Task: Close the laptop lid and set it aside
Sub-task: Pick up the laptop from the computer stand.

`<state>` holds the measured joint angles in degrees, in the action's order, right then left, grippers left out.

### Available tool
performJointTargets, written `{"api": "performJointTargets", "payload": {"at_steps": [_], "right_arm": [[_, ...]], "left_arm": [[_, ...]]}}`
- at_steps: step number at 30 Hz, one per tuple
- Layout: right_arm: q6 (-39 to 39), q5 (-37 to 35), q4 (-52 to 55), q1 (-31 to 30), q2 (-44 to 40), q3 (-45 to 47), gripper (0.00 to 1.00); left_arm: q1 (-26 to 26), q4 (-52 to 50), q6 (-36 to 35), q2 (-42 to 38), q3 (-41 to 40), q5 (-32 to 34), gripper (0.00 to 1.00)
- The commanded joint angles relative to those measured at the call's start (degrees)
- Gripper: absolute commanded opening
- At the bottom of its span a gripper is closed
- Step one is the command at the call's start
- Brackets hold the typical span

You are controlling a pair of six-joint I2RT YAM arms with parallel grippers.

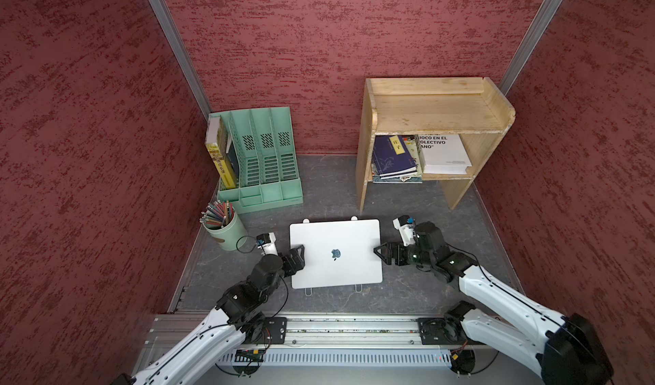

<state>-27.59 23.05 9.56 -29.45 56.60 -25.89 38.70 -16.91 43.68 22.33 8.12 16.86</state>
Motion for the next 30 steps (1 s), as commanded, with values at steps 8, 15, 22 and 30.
{"api": "performJointTargets", "payload": {"at_steps": [8,15,22,30], "right_arm": [[-2.8,15.0,-24.0,5.1,11.7,4.9,0.79],[-4.4,21.5,-33.2,6.5,19.6,4.7,0.74],[-5.0,24.6,-35.8,6.9,22.4,4.3,0.69],[-5.9,26.8,-36.4,6.9,22.1,4.3,0.6]], "left_arm": [[0.1,23.4,-6.7,1.1,-8.5,-4.7,0.99],[-4.2,29.6,-7.7,5.0,-9.0,-12.3,1.0],[-6.0,33.1,-5.8,12.0,-8.5,-20.0,0.98],[-6.0,28.6,-4.2,8.9,-7.3,-21.1,0.77]]}}
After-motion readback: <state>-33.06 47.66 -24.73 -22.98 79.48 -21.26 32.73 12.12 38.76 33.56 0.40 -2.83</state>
